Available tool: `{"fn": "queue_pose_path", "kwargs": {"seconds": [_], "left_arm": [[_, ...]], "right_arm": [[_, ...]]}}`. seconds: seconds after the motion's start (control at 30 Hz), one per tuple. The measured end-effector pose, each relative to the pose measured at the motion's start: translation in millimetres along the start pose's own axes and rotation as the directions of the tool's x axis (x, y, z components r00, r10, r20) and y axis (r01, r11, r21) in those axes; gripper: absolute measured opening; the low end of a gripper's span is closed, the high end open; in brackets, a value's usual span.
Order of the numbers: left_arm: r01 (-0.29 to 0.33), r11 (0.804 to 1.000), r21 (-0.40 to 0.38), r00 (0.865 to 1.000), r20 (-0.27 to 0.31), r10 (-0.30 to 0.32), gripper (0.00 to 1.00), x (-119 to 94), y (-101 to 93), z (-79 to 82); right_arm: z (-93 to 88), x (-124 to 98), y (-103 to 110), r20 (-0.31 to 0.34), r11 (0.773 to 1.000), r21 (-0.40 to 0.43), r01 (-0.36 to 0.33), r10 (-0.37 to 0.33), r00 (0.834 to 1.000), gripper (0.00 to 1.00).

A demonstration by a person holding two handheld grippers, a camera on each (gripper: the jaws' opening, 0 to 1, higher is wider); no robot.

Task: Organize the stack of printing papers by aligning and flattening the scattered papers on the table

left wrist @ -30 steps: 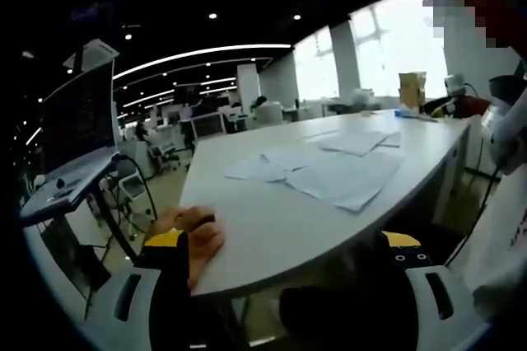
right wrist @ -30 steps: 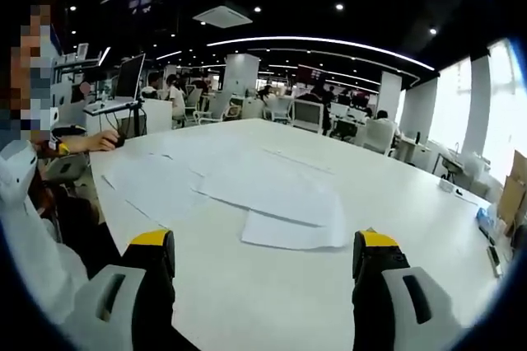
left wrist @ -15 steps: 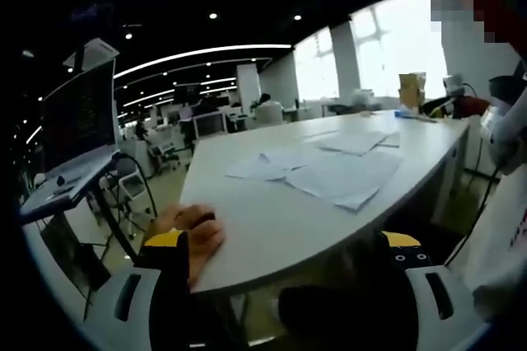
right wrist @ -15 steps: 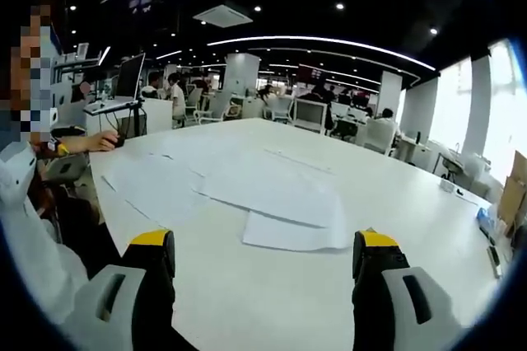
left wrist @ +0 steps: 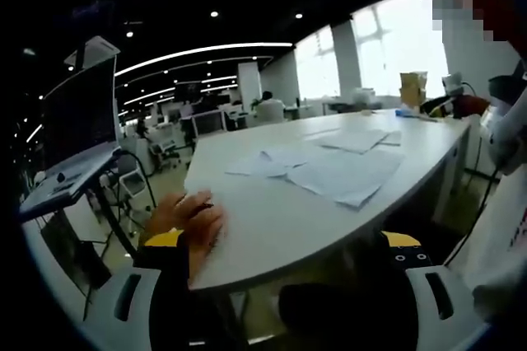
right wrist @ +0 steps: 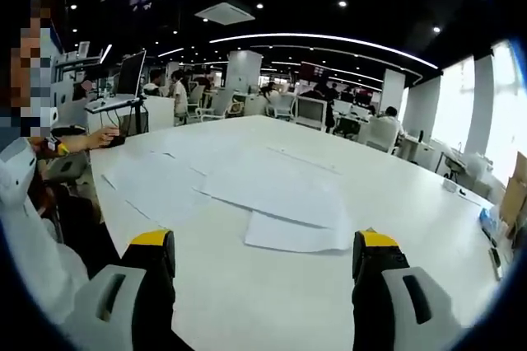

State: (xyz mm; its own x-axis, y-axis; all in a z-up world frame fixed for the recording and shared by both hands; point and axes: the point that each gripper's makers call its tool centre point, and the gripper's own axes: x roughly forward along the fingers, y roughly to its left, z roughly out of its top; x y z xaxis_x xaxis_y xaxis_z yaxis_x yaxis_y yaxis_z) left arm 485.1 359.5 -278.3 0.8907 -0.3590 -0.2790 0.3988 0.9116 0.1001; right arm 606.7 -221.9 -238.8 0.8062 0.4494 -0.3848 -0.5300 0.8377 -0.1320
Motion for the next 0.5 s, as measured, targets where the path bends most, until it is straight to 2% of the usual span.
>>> {"fn": "queue_pose_path", "kwargs": {"seconds": [0.5], "left_arm": [[-0.008,1.0,-0.005,1.0,-0.008,0.008,0.97,-0.7,2.0,-3.1]], "right_arm": [[-2.4,7.7,0.8,-0.022,1.0,-0.006,-0.01,0.01,1.0,0.84]]}}
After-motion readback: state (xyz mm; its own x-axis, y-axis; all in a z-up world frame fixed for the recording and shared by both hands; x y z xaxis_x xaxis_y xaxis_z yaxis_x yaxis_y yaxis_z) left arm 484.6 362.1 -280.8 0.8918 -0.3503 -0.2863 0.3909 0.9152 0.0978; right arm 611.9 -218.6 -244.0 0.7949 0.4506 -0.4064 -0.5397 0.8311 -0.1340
